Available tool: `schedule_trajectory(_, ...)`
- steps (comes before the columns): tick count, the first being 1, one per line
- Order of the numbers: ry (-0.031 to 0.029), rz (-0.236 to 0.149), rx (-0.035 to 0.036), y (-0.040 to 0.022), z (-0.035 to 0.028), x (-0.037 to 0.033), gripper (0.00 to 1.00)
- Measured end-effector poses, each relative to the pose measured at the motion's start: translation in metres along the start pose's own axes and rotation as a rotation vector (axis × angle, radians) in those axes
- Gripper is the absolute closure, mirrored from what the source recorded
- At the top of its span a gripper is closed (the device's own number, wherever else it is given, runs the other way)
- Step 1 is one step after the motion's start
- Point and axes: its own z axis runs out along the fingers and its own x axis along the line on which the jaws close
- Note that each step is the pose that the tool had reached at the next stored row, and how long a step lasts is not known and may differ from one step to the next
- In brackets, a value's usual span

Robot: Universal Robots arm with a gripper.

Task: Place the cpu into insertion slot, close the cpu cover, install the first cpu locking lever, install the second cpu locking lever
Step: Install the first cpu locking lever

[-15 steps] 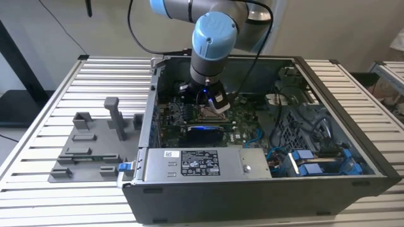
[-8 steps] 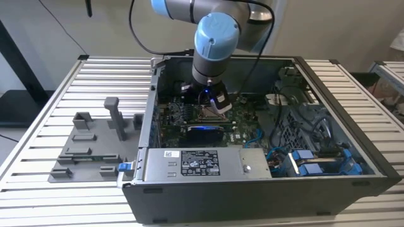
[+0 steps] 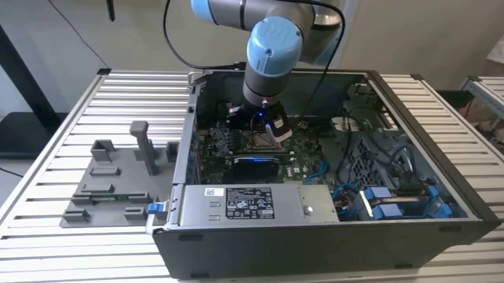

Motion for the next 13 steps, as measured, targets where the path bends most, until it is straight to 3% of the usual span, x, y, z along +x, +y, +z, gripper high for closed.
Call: schedule_trajectory(13,-0.0002,0.000,-0.0002,0.0000,0.0018,-0.0142,0.89)
